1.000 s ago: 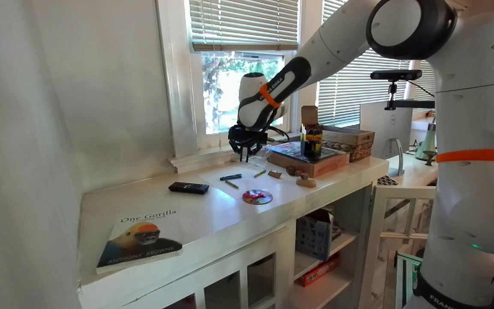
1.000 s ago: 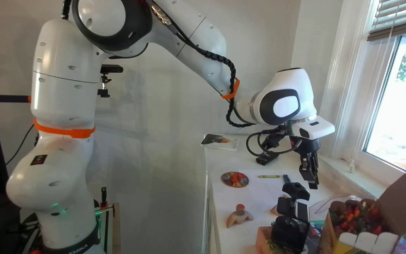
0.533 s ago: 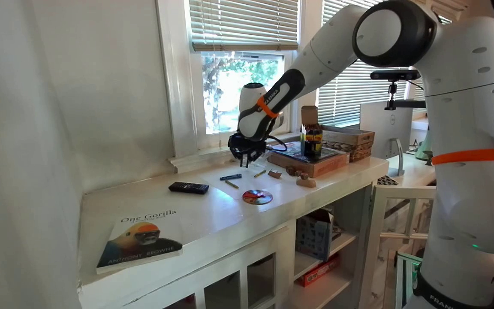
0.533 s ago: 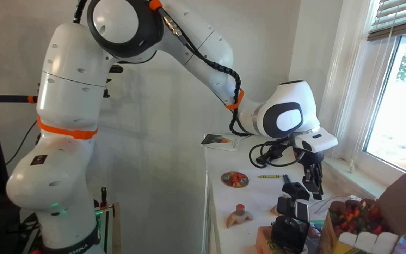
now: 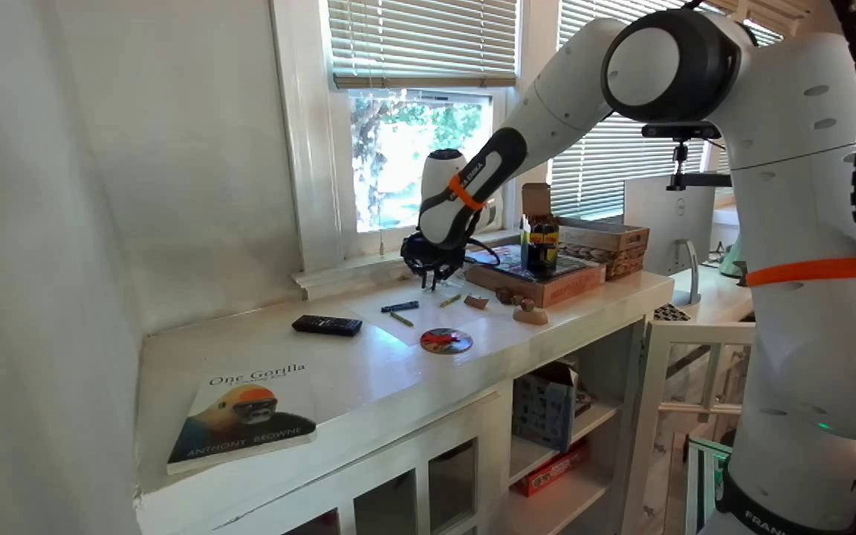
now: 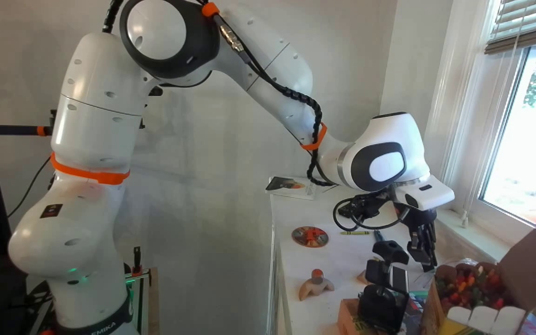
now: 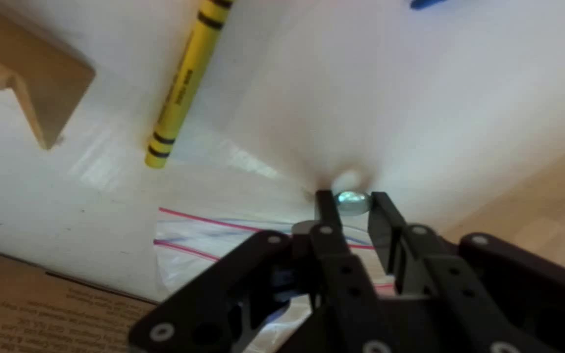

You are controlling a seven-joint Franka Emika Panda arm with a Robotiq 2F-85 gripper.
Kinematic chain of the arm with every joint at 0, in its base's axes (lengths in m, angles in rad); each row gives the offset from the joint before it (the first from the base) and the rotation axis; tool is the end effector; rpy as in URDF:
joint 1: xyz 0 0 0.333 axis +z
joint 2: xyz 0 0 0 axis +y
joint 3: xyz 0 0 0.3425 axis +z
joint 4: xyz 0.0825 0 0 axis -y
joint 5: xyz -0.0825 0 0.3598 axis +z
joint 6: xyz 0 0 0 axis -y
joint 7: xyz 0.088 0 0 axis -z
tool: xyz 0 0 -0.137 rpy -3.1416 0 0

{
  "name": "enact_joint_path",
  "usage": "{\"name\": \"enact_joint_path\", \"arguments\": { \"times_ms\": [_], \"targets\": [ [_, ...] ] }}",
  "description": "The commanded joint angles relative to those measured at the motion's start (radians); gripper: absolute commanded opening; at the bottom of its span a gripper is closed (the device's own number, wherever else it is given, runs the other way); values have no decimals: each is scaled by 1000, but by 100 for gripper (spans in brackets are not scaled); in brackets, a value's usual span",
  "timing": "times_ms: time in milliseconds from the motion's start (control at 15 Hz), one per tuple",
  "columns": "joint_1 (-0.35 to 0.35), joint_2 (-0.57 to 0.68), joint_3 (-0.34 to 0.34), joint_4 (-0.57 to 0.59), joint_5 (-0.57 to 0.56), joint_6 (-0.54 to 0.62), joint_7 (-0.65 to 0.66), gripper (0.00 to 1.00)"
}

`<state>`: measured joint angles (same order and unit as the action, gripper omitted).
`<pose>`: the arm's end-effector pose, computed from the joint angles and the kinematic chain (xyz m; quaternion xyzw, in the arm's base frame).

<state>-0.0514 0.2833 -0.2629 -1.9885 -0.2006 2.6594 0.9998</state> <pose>0.6085 -0.1843 0.3815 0.8245 -0.5226 0.2152 0.0267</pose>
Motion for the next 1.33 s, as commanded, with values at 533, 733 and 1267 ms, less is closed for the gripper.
{"name": "enact_joint_path", "arguments": {
  "times_ms": [533,733,1267],
  "targets": [
    [25,3,-79,34,-111,32,60,6],
    [26,3,-91,33,-145,31,82,6],
    [22,9,-91,23,-168,23,95,6]
  ]
}}
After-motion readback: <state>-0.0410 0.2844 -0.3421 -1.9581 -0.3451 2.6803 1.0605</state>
